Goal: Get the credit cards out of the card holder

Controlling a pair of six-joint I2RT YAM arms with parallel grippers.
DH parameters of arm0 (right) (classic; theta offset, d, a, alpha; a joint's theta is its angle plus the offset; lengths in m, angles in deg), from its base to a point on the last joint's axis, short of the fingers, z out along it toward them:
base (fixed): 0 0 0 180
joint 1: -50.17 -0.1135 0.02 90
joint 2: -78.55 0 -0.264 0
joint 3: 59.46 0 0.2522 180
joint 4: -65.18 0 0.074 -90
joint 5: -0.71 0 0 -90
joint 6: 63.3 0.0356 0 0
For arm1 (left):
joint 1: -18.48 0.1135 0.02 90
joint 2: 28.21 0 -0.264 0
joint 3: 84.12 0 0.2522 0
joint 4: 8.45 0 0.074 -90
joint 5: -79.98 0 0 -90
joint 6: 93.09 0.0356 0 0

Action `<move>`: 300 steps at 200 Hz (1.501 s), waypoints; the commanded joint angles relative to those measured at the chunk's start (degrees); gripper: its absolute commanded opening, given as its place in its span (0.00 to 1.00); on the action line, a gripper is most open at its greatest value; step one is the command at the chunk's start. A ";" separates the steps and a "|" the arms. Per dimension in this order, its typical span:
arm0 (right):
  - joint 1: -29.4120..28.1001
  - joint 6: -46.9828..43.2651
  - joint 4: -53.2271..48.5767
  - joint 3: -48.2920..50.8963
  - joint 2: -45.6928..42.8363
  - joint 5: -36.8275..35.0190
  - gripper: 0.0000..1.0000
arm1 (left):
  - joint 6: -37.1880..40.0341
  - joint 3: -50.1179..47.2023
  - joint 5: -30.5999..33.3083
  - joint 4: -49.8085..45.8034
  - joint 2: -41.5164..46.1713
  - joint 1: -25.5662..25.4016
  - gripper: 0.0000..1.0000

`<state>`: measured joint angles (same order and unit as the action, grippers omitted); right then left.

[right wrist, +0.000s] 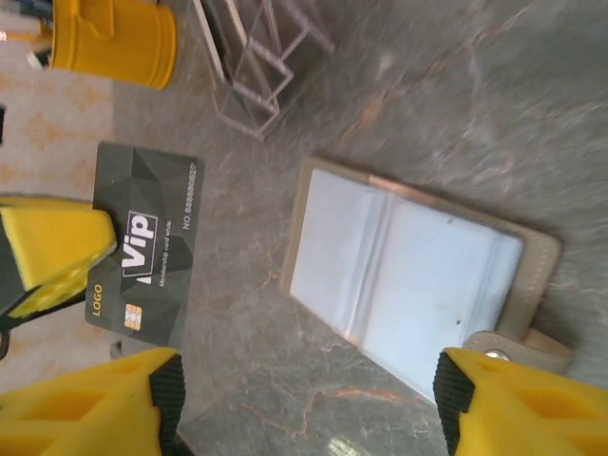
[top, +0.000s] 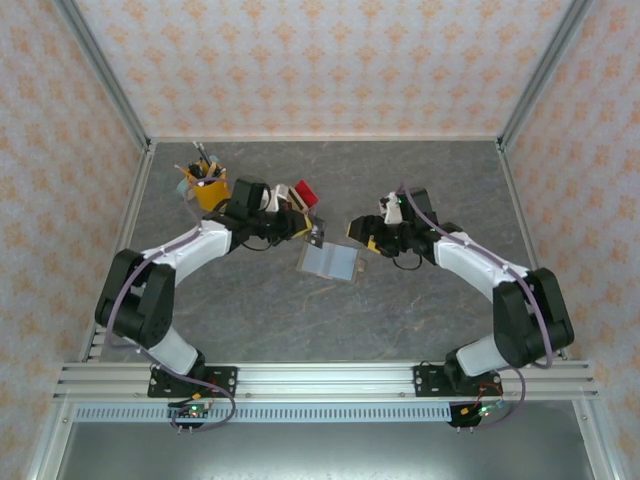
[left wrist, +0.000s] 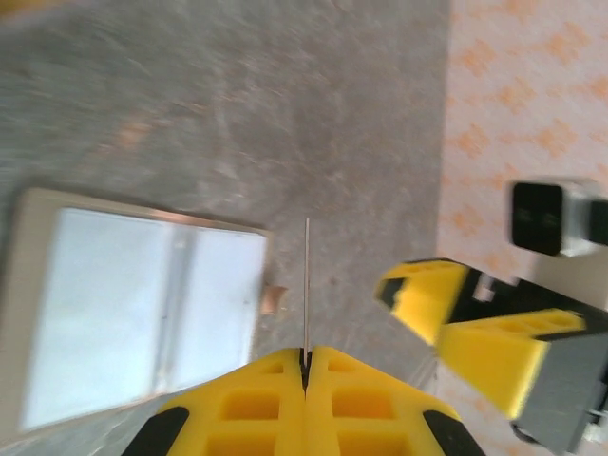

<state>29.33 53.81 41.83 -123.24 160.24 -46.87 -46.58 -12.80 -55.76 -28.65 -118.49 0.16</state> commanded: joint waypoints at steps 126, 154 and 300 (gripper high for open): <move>0.16 -0.94 -5.03 6.17 -11.95 -19.81 0.94 | -3.96 34.69 53.61 -45.96 -12.24 -6.32 0.00; 0.16 -0.68 -4.88 7.50 -12.83 -19.00 0.94 | -6.14 40.70 55.30 -46.72 -18.74 -6.55 0.00; 0.17 0.90 -6.41 10.74 -17.11 -18.21 0.94 | -7.73 56.75 57.60 -50.79 -37.47 -6.41 0.07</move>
<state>29.33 54.09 36.78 -113.27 144.04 -64.69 -53.83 41.76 1.18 -78.30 -154.27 -6.29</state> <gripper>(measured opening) 0.939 0.052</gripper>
